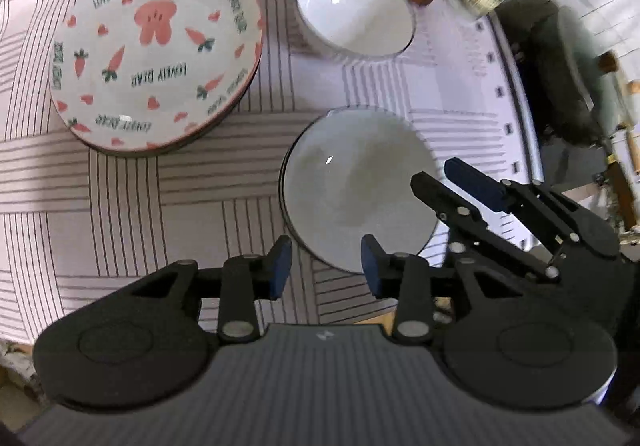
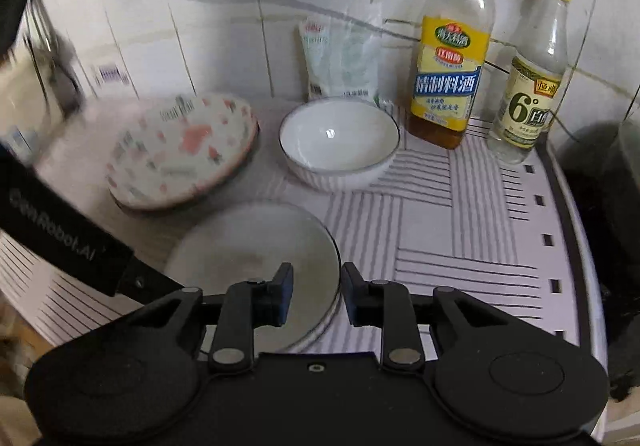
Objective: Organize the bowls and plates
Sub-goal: 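Open both grippers and move to the remaining white bowl, then grasp the white bowl with both grippers and lower it onto the bowl stack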
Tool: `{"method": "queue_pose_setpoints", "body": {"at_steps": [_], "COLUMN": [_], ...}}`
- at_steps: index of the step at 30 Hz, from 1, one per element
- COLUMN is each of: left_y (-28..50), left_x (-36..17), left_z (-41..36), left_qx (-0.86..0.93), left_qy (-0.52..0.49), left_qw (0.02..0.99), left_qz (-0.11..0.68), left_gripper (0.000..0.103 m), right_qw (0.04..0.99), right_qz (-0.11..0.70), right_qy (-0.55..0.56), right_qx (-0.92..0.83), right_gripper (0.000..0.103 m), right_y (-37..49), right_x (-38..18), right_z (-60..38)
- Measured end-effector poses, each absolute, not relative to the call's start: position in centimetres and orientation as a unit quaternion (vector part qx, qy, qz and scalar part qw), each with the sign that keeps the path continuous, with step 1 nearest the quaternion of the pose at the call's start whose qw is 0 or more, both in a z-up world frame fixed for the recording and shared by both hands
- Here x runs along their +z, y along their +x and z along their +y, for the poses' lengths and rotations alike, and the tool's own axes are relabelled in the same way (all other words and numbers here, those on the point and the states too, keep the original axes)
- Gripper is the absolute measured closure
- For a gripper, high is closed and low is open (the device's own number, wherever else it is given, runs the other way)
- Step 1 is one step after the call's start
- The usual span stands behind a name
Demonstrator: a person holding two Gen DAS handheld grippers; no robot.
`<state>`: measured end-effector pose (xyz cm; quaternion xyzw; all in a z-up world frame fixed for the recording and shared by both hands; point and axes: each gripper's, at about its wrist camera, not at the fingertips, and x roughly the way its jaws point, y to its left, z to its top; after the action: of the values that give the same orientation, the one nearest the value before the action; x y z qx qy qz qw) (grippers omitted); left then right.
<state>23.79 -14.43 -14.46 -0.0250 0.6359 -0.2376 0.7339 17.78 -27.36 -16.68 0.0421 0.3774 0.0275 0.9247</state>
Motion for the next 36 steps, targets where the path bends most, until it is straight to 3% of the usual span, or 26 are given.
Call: {"method": "queue_pose_setpoints", "body": {"at_steps": [6, 13, 17, 36], "left_y": [25.2, 28.1, 29.9, 34.5], "left_x": [-12.0, -11.7, -13.1, -18.6], "left_z": [-13.8, -15.0, -16.2, -20.7], "left_qx": [-0.260, -0.265, -0.249, -0.195], "left_qy": [-0.064, -0.070, -0.066, -0.061], "left_qw": [0.769, 0.796, 0.806, 0.812], "left_qz": [0.581, 0.539, 0.533, 0.546], "left_gripper": [0.065, 0.065, 0.065, 0.066], "right_qw": [0.927, 0.923, 0.919, 0.899], "right_qz": [0.351, 0.362, 0.369, 0.413], "right_qy": [0.111, 0.105, 0.122, 0.141], "right_qx": [0.068, 0.071, 0.062, 0.029], "right_gripper": [0.069, 0.068, 0.061, 0.061], "right_y": [18.9, 23.0, 25.9, 32.9], "right_x": [-14.9, -15.8, -16.9, -21.3], "right_z": [-30.4, -32.1, -33.5, -36.0]}}
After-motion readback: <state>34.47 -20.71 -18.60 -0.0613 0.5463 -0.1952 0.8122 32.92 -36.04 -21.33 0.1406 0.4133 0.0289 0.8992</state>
